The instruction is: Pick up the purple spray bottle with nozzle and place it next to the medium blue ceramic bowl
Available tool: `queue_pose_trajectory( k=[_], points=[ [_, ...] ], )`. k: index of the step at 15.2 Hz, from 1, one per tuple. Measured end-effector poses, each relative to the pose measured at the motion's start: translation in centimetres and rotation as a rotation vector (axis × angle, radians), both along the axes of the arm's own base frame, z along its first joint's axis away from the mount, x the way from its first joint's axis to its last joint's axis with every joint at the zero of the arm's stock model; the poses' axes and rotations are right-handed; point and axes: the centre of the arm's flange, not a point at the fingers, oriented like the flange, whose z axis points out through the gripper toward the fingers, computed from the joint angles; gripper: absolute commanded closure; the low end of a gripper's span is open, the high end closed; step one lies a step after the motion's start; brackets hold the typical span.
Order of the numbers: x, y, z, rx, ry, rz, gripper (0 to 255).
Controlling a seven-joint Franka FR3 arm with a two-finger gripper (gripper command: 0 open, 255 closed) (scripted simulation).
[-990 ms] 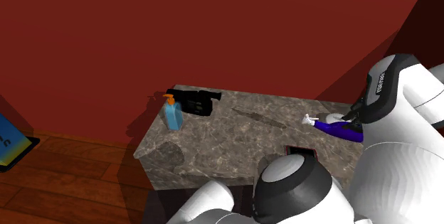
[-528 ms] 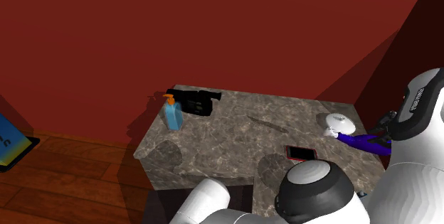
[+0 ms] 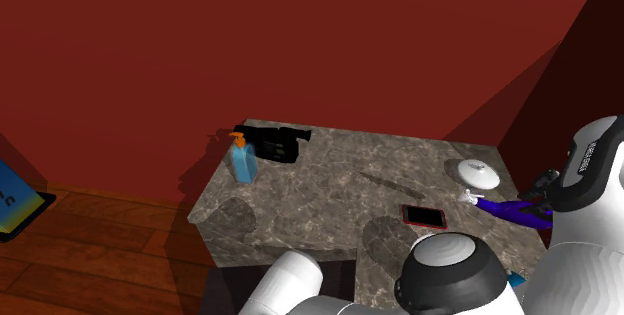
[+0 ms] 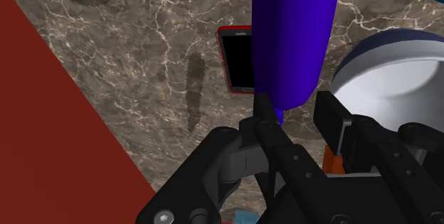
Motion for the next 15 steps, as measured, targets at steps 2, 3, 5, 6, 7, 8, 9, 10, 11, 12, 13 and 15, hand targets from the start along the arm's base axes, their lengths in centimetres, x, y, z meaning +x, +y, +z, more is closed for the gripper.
queue_pose_trajectory(
  k=[2,3,5,6,7,8,9,10,11,12,13,15],
  points=[
    [-0.1,0.0,-1.0,0.0,0.0,0.0,255],
    [-0.1,0.0,-1.5,0.0,0.0,0.0,255],
    [-0.2,0.0,-2.5,0.0,0.0,0.0,255],
    [-0.1,0.0,-3.1,0.0,0.0,0.0,255],
    [-0.1,0.0,-3.6,0.0,0.0,0.0,255],
    [-0.1,-0.1,-4.1,0.0,0.0,0.0,255],
    [-0.1,-0.2,-4.7,0.0,0.0,0.0,255],
    [-0.1,-0.1,-5.2,0.0,0.0,0.0,255],
    [0.0,0.0,-5.7,0.0,0.0,0.0,255],
    [-0.1,-0.1,-6.3,0.0,0.0,0.0,255],
    [0.0,-0.1,-6.7,0.0,0.0,0.0,255],
    [0.0,0.0,-7.8,0.0,0.0,0.0,255]
  ],
)
